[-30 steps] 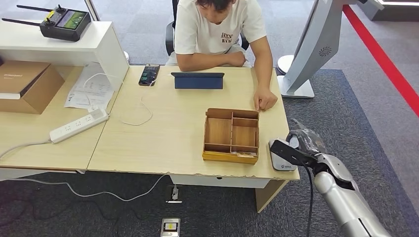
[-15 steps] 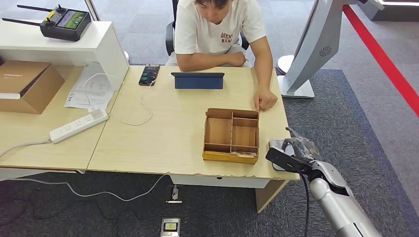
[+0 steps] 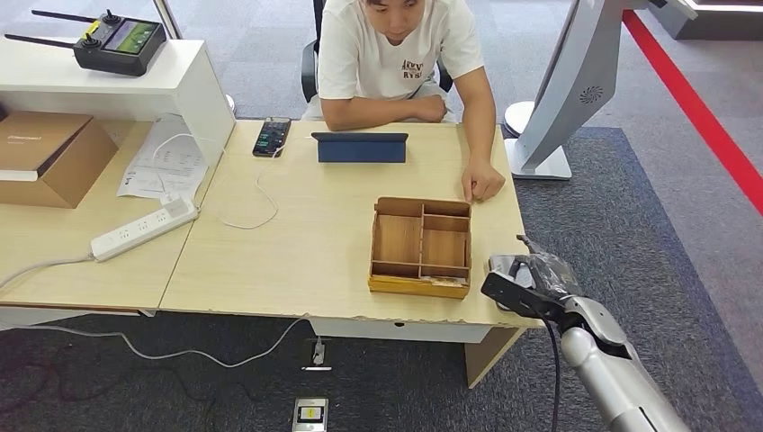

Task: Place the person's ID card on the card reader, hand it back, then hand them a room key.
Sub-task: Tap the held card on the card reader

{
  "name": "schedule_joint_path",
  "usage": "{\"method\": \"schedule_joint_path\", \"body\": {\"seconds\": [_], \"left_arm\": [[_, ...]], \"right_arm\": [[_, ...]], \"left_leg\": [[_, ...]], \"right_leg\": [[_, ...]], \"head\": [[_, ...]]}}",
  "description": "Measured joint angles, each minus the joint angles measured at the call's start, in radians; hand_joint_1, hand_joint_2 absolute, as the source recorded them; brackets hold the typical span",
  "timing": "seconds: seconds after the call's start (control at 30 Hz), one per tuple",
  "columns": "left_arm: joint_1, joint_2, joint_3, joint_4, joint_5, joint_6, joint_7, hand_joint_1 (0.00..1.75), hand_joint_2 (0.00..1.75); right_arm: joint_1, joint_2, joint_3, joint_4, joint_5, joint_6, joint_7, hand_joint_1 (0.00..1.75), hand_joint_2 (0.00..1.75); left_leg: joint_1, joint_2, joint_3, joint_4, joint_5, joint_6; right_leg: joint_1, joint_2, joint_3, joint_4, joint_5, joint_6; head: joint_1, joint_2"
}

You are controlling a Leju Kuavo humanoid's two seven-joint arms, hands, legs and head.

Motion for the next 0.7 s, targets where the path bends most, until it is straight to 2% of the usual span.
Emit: {"method": "schedule_joint_path", "body": {"seconds": [0.4,0.7], "left_arm": [[0.0,0.0,0.0,0.0,-0.011,0.0,-0.011,0.0,0.0],[0.0,0.0,0.0,0.0,-0.024,-0.002,-0.034,0.0,0.0]], "right_arm": [[-0.033,0.002,0.006,-0.002,-0.041,-0.012,-0.006,1.75,1.75],[-0.163,-0.012,-0.003,-0.084,-0.065,0.014,0.01,1.75,1.75]], "left_leg": [[0.0,0.0,0.0,0.0,0.0,0.0],[0.0,0.001,0.0,0.0,0.0,0.0]], "right_leg": [[0.0,0.0,0.0,0.0,0.0,0.0],[0.0,0.0,0.0,0.0,0.001,0.0]], "head": [[0.0,0.0],[0.0,0.0]]}}
